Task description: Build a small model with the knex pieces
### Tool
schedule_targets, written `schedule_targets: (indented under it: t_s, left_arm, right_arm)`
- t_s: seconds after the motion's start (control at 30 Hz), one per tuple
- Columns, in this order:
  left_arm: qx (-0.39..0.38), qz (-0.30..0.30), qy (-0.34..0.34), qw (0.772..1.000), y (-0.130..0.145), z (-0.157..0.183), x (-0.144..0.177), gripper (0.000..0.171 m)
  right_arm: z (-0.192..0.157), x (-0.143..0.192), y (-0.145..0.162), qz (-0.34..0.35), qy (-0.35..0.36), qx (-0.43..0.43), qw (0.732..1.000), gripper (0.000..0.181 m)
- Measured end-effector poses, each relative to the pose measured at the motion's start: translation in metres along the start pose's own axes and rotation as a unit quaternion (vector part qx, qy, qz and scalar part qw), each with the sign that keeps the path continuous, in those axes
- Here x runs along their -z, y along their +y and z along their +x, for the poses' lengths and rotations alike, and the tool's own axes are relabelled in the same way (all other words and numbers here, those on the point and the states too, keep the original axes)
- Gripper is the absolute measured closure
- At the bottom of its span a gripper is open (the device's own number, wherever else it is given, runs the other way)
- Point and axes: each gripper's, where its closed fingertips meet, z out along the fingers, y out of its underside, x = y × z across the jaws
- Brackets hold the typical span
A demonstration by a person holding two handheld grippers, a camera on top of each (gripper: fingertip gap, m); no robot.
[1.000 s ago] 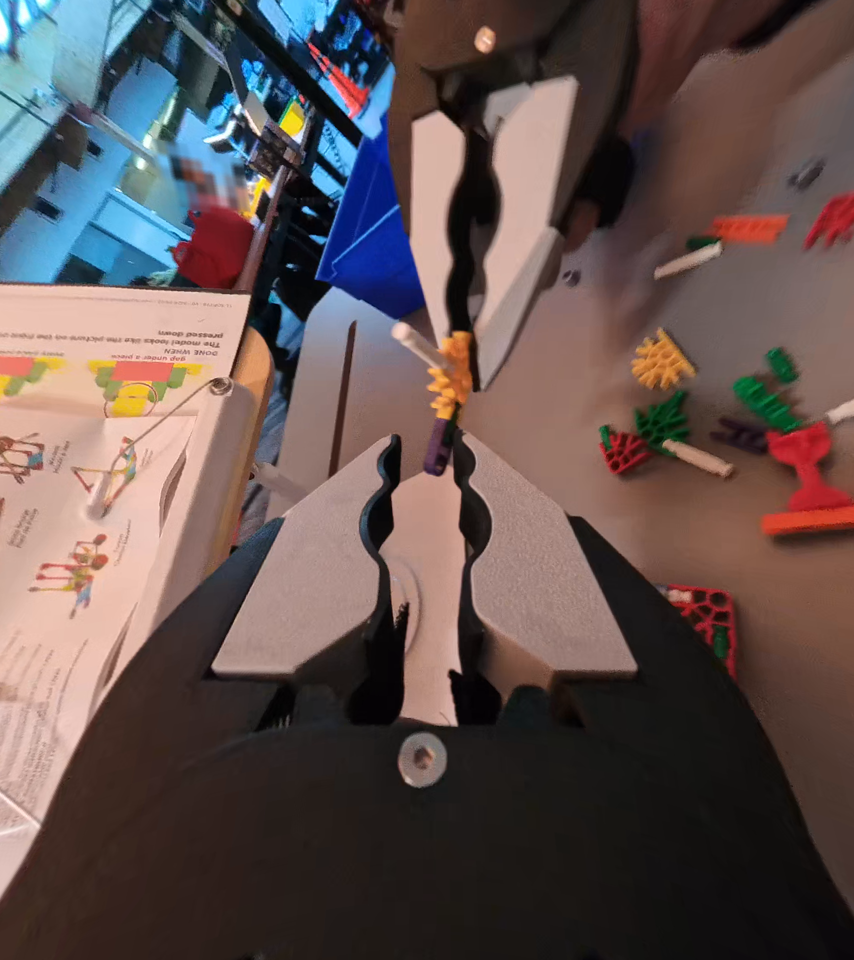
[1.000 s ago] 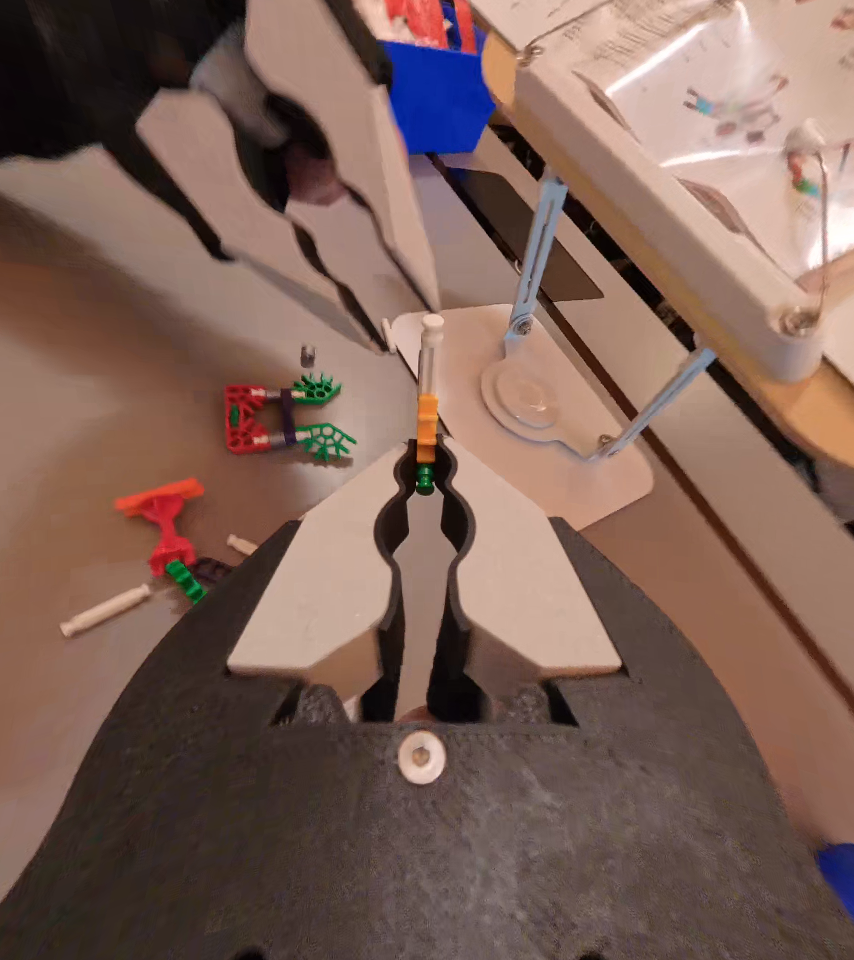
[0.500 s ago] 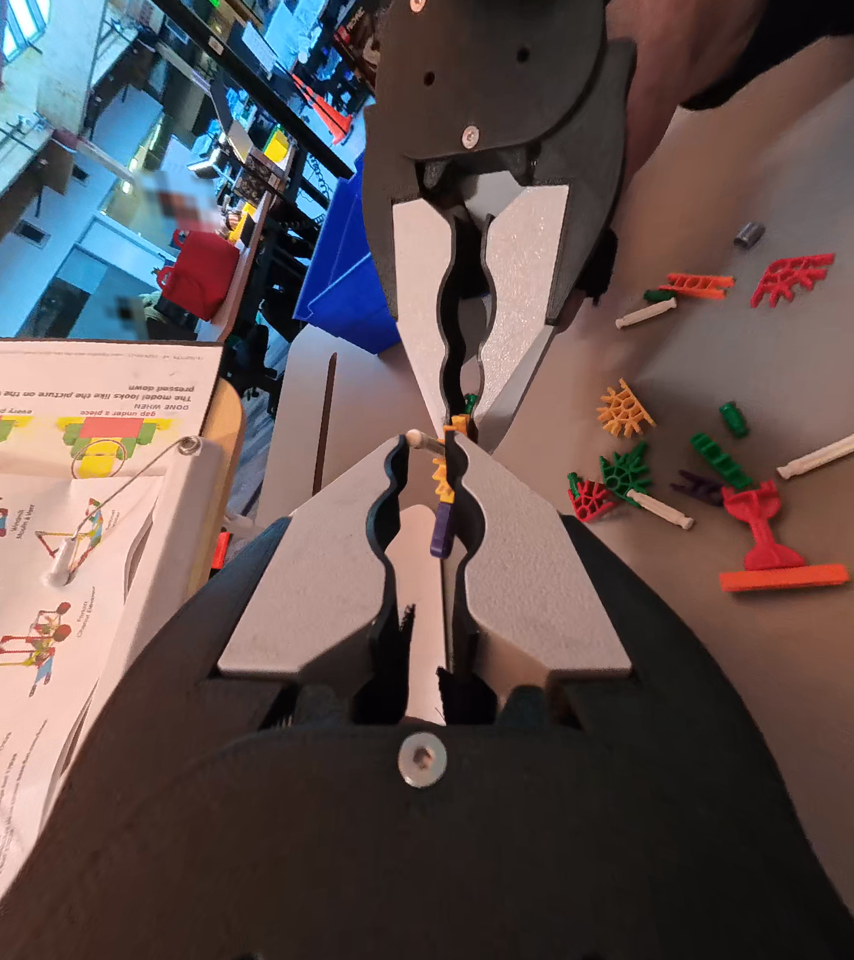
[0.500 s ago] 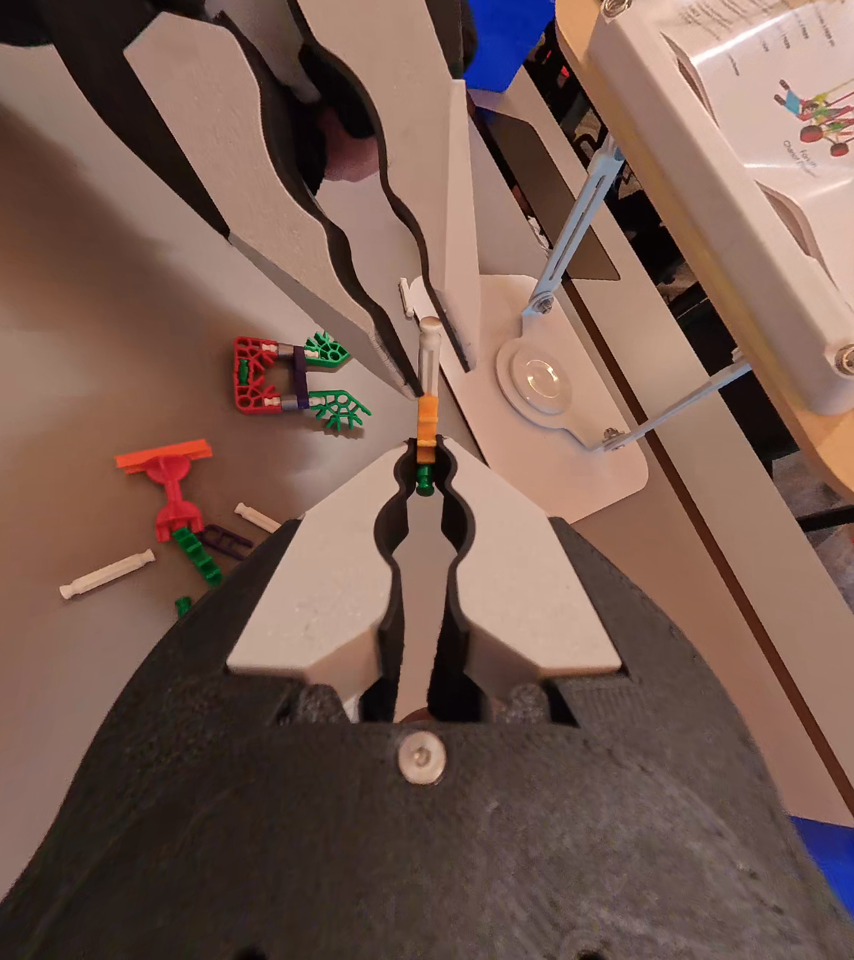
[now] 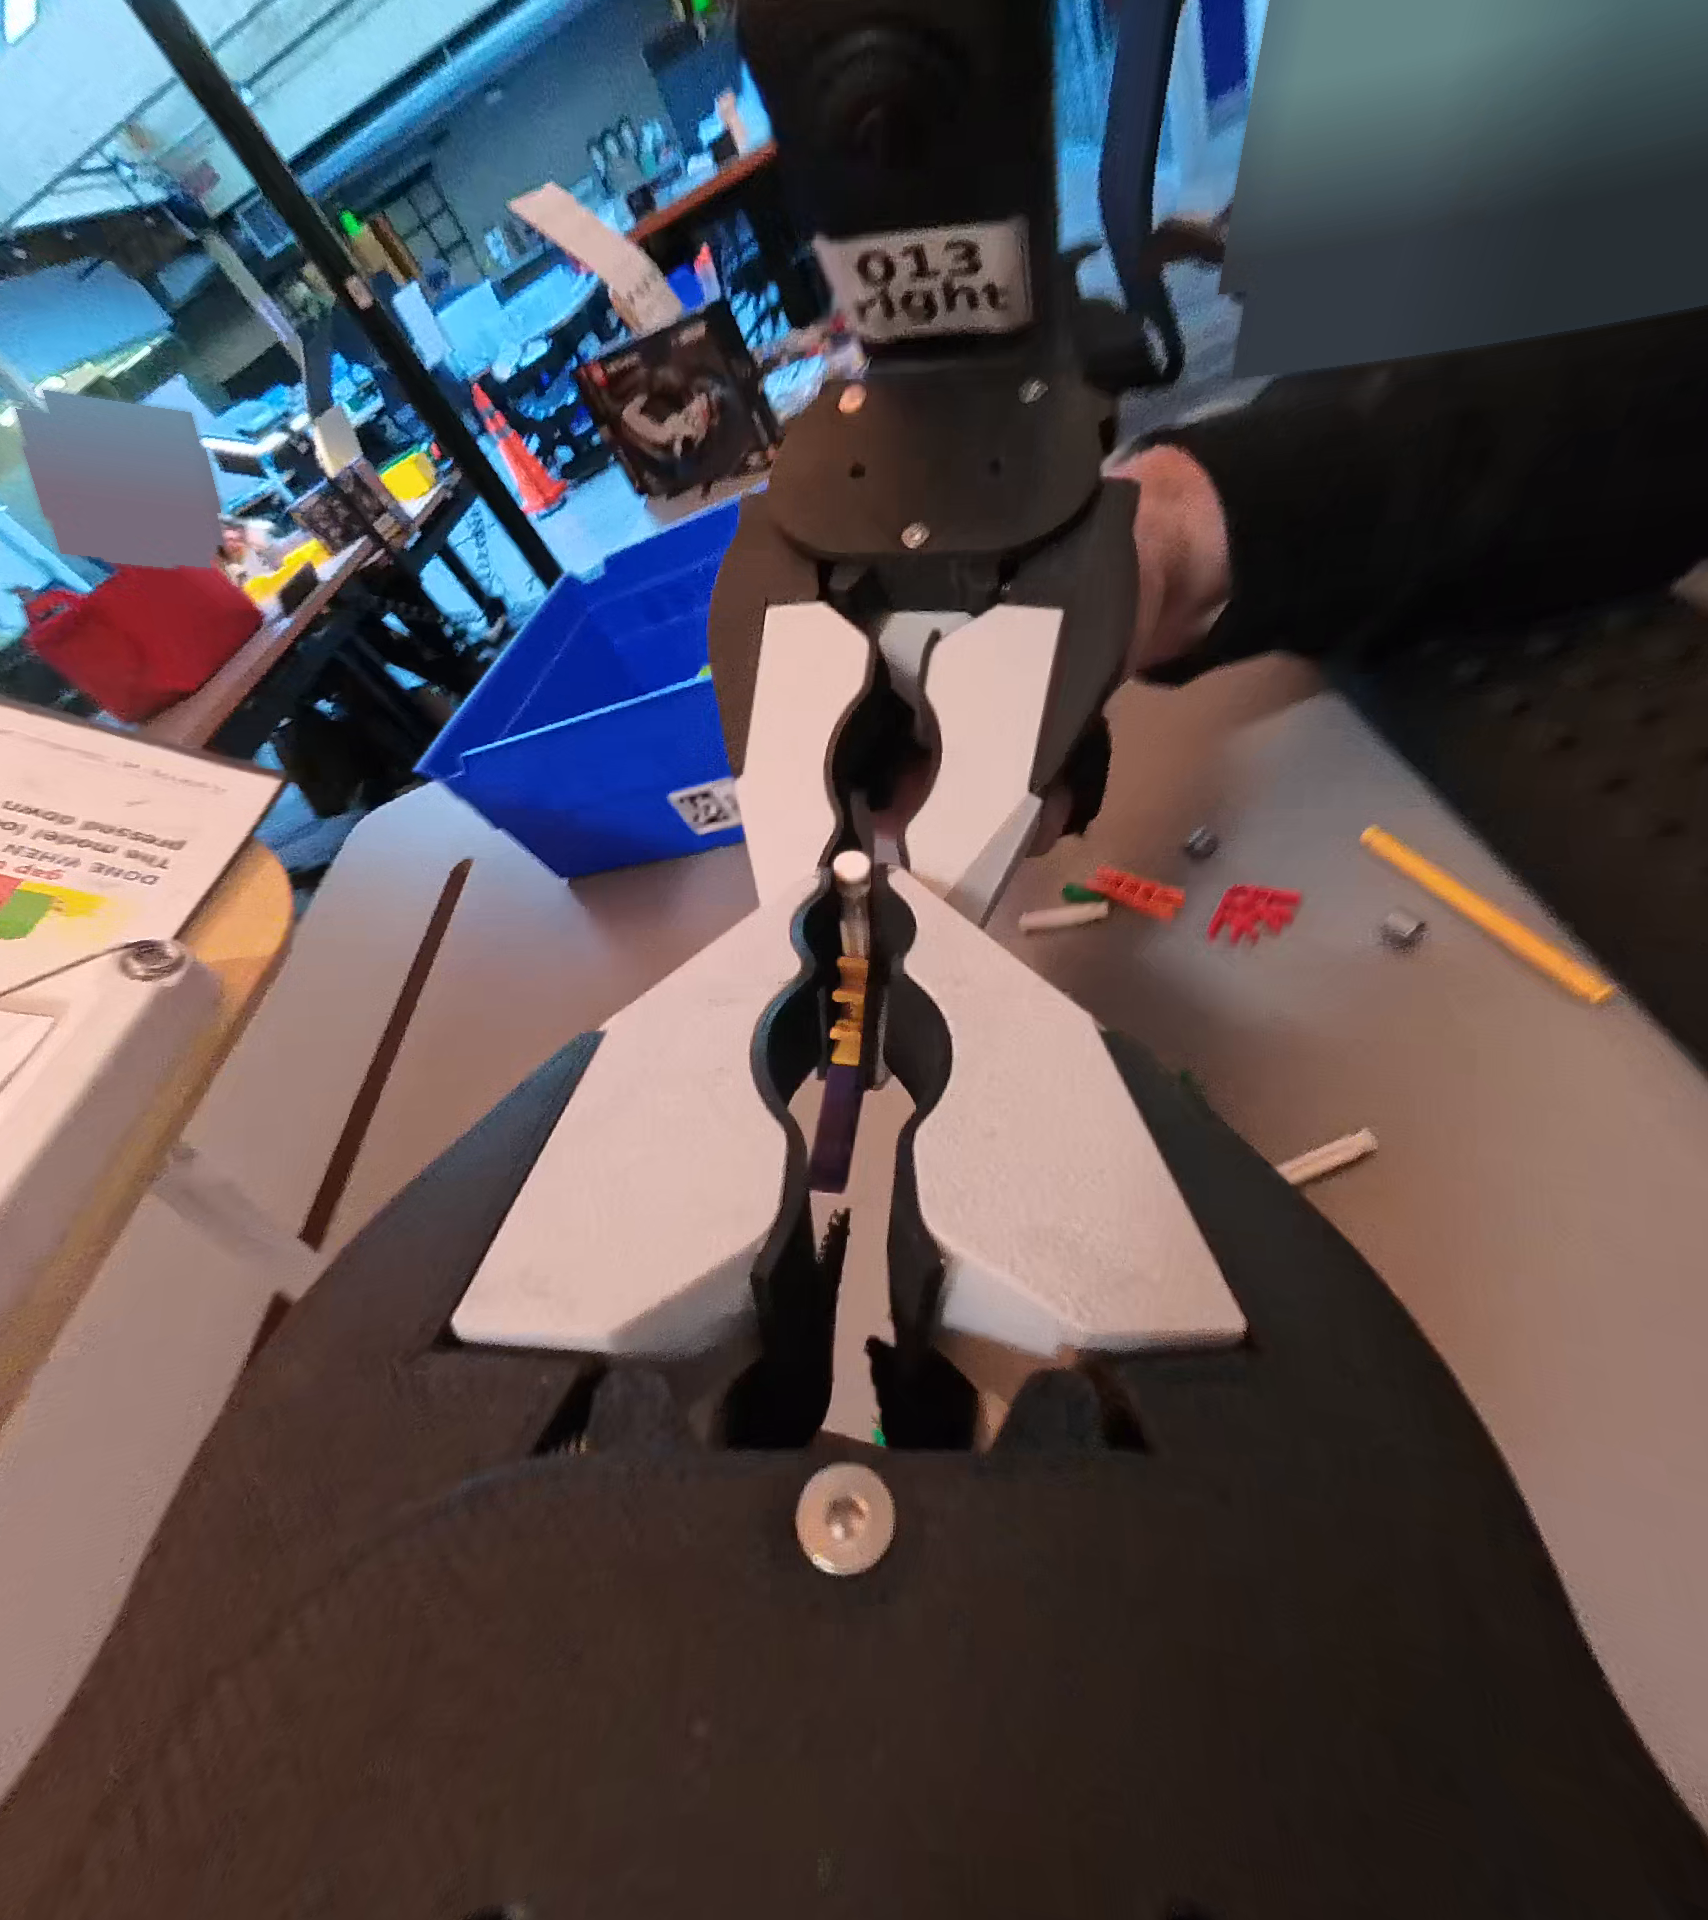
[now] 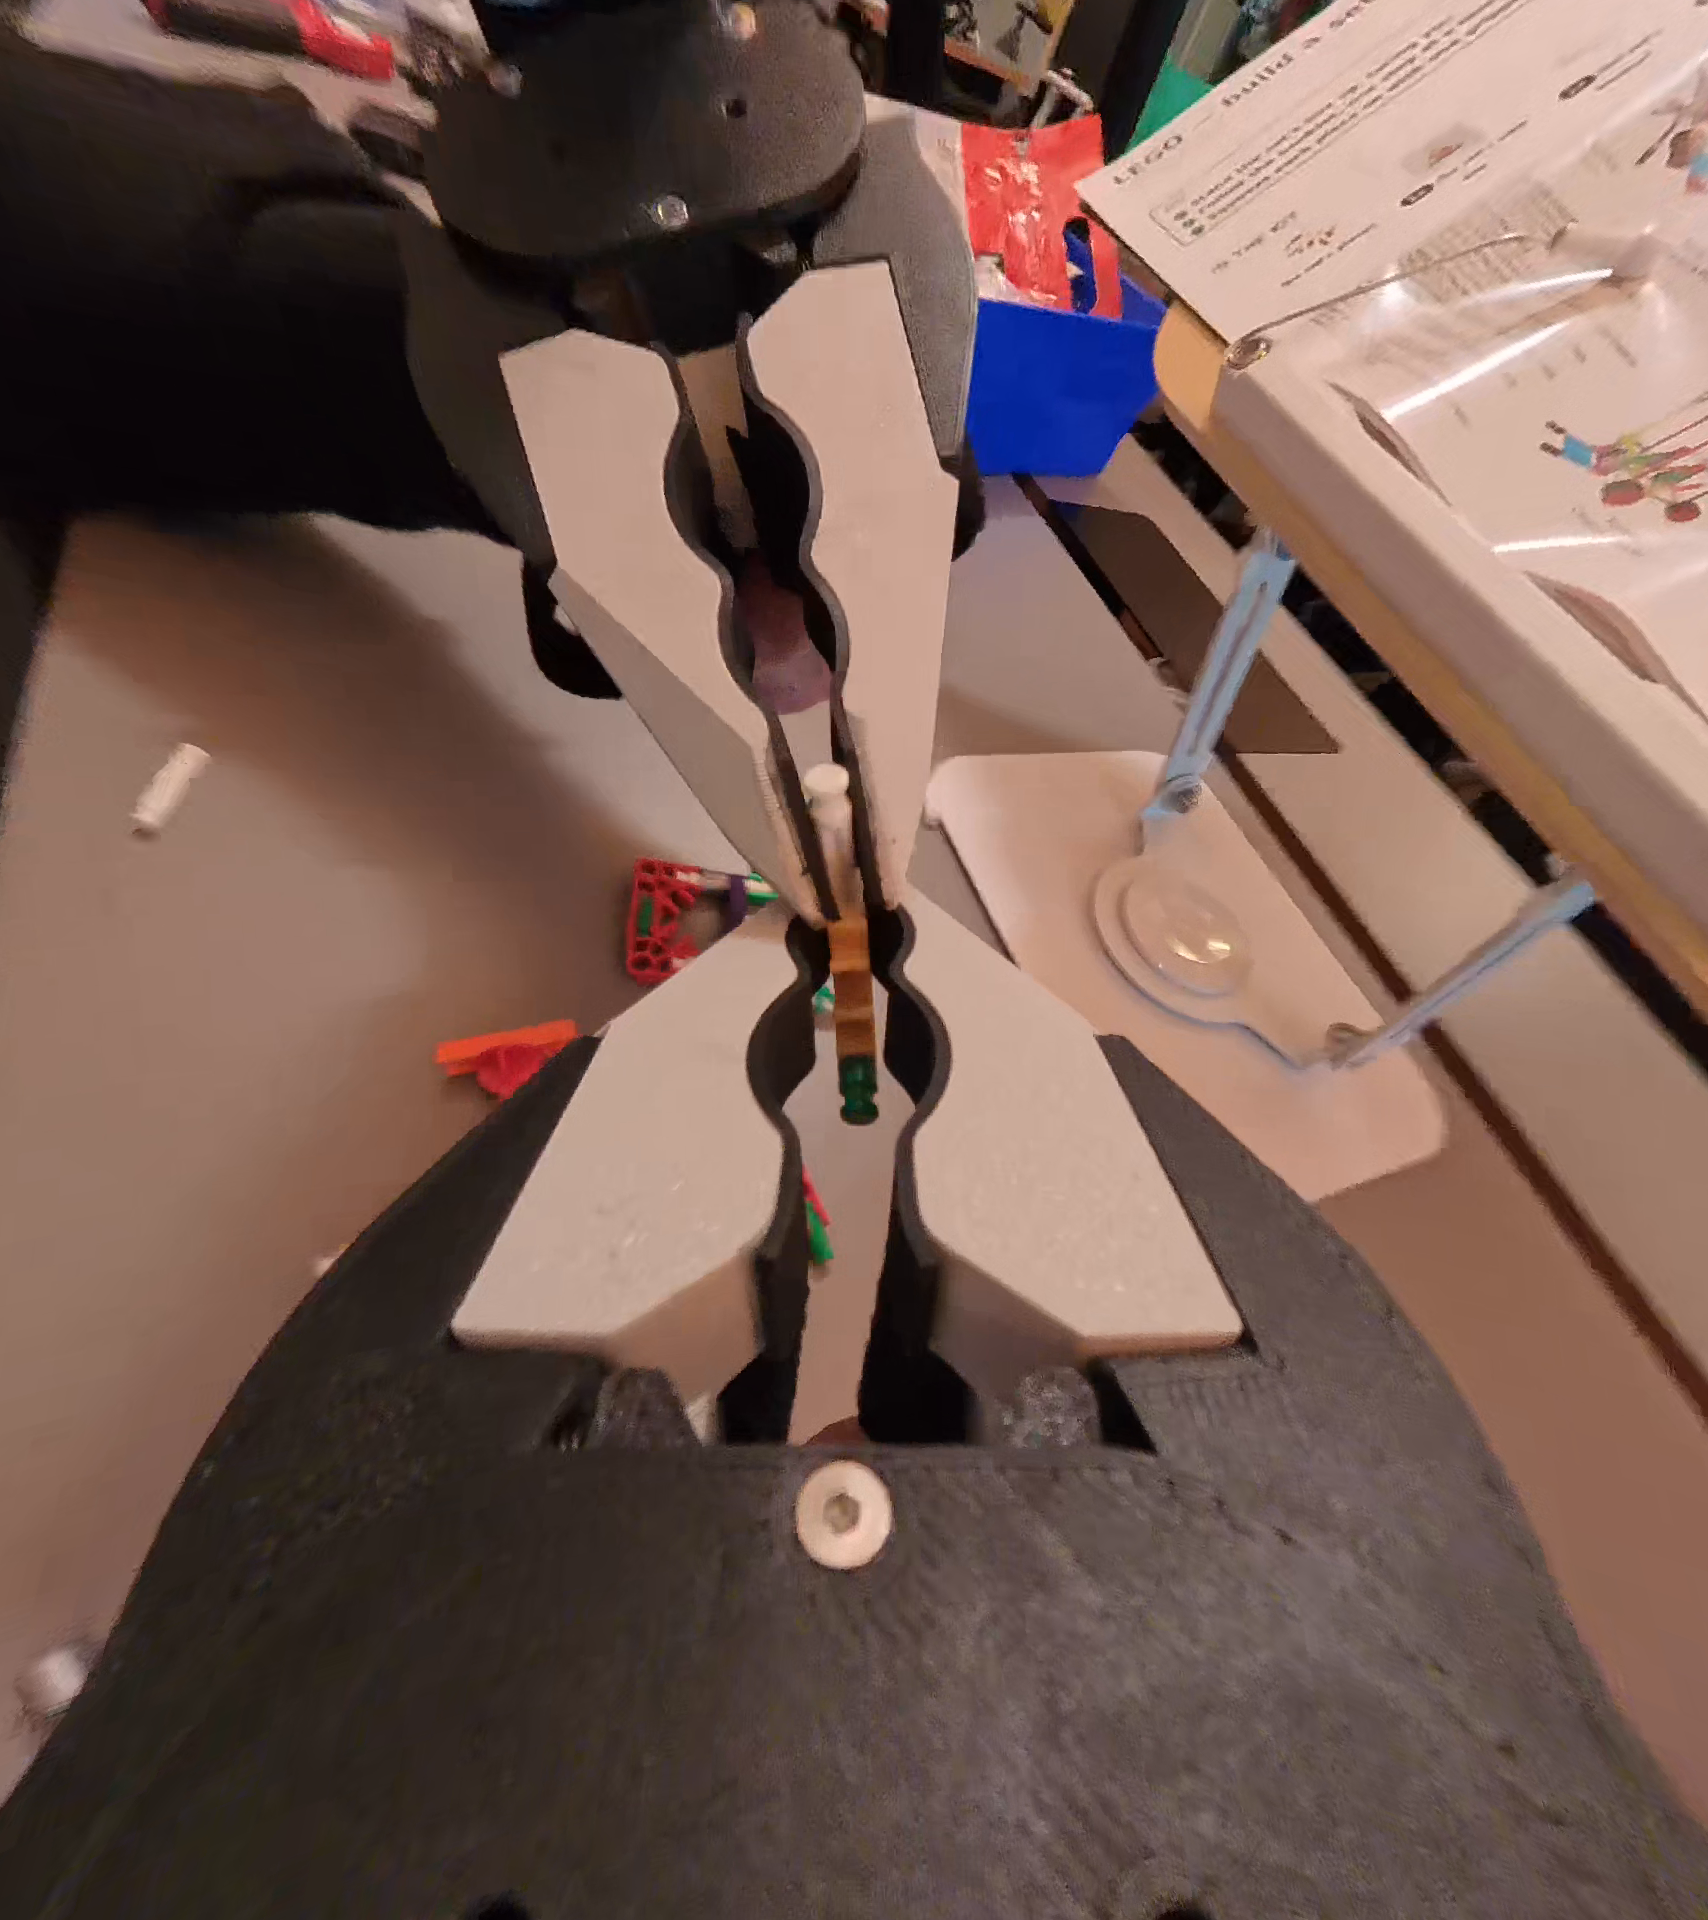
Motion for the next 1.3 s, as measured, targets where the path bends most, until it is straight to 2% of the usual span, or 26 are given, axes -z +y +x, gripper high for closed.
schedule_targets:
  t_s: [0.07,0.17,0.23,0.3,0.43,0.73,0.8,0.83,0.9,0.93,0.97,1.03,1.1,1.23,1.3]
  left_arm:
    - [0.022,0.024,-0.002,0.999,-0.008,-0.003,0.002,0.169]
    - [-0.044,0.009,-0.049,0.998,-0.010,-0.007,0.001,0.169]
    - [-0.129,-0.022,-0.094,0.987,-0.013,-0.008,0.001,0.168]
    - [-0.161,-0.018,-0.120,0.979,-0.022,-0.008,0.003,0.168]
    - [-0.251,-0.035,-0.185,0.949,-0.029,-0.010,0.004,0.168]
    - [-0.342,-0.055,-0.250,0.904,-0.031,-0.013,0.007,0.171]
    - [-0.314,-0.060,-0.230,0.919,-0.025,-0.014,0.005,0.170]
    - [-0.266,-0.035,-0.215,0.939,-0.027,-0.014,0.005,0.170]
    - [-0.108,-0.027,-0.132,0.985,-0.020,-0.014,0.002,0.169]
    - [-0.068,-0.002,-0.105,0.992,-0.023,-0.014,0.003,0.169]
    - [-0.048,0.015,-0.092,0.995,-0.026,-0.011,0.003,0.168]
    - [-0.039,0.005,-0.075,0.996,-0.023,-0.008,0.002,0.168]
    - [-0.003,0.026,-0.071,0.997,-0.031,-0.008,0.003,0.169]
    - [-0.042,0.028,-0.125,0.991,-0.034,-0.014,0.000,0.169]
    - [-0.019,0.036,-0.136,0.990,-0.035,-0.018,-0.002,0.169]
  right_arm:
    - [0.002,0.002,-0.006,0.016,-0.003,-0.034,0.999,0.177]
    - [0.004,0.004,-0.009,0.021,0.001,-0.069,0.997,0.177]
    - [0.005,0.007,-0.013,0.031,0.011,-0.071,0.997,0.177]
    - [0.005,0.010,-0.021,0.044,0.017,-0.072,0.996,0.177]
    - [0.004,0.013,-0.026,0.067,0.012,-0.100,0.993,0.177]
    - [0.002,0.009,-0.028,0.094,-0.026,-0.183,0.978,0.176]
    - [0.003,0.007,-0.025,0.080,-0.006,-0.148,0.986,0.176]
    - [0.004,0.007,-0.025,0.069,0.015,-0.110,0.991,0.178]
    - [0.010,0.007,-0.018,0.026,0.067,-0.029,0.997,0.178]
    - [0.008,0.007,-0.022,0.031,0.066,-0.019,0.997,0.178]
    - [0.005,0.006,-0.024,0.033,0.065,-0.011,0.997,0.178]
    - [0.003,0.006,-0.023,0.022,0.071,0.015,0.997,0.178]
    - [0.003,0.009,-0.029,0.037,0.071,0.007,0.997,0.178]
    - [0.011,0.012,-0.031,0.031,0.107,0.008,0.994,0.178]
    - [0.018,0.015,-0.030,0.019,0.142,0.024,0.989,0.178]
